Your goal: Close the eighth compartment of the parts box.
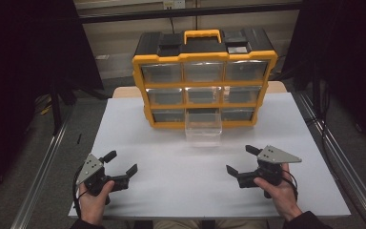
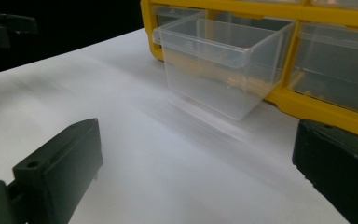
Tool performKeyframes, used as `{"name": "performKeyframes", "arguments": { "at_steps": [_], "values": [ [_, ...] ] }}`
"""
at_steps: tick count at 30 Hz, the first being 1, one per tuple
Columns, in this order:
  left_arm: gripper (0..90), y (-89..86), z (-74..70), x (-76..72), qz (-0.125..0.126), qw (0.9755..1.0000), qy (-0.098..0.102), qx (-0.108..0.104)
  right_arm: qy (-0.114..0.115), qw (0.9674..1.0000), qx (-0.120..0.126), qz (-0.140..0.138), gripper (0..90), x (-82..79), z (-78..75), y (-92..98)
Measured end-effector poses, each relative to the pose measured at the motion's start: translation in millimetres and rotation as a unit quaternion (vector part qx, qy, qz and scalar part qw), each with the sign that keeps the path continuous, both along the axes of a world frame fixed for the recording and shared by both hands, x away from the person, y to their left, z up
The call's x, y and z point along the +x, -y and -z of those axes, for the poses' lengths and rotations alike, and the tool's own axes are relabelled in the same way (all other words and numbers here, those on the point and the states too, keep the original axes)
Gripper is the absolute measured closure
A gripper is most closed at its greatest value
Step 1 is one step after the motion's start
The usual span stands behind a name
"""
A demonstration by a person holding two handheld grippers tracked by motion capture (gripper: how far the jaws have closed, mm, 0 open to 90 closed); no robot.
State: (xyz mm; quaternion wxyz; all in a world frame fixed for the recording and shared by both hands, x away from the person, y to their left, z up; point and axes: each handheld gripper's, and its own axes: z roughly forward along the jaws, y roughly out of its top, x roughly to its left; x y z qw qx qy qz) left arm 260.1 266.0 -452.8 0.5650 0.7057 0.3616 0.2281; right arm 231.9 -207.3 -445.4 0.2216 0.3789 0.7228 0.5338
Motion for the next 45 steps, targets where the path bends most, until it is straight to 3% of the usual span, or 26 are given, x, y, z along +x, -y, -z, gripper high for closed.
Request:
{"name": "performKeyframes", "arguments": {
  "at_steps": [11, 20, 24, 41, 45],
  "values": [
    [3.4, 0.9, -0.5, 0.6, 0.001, 1.0, 0.002, 0.001, 0.008, 0.9994, 0.005, -0.035, 2.0, 14.9, -4.5, -22.4],
    [3.4, 0.5, -0.5, 1.6, 0.004, 0.9999, 0.003, 0.01, 0.003, 0.9989, 0.016, -0.045, 6.1, 23.4, -5.4, -33.7],
    [3.4, 0.4, -0.3, 1.2, -0.001, 1.0, 0.002, 0.004, 0.001, 0.9985, 0.02, -0.05, 14.6, 29.5, -4.7, -37.8],
    [3.4, -1.3, -0.5, -0.1, -0.004, 1.0, 0.003, 0.004, -0.009, 0.9976, 0.016, -0.066, 24.7, 45.1, 0.6, -55.3],
    [3.4, -1.3, -0.4, 0.0, -0.004, 1.0, 0.003, 0.003, -0.01, 0.9975, 0.018, -0.067, 33.0, 46.9, 1.2, -54.8]
  ]
}}
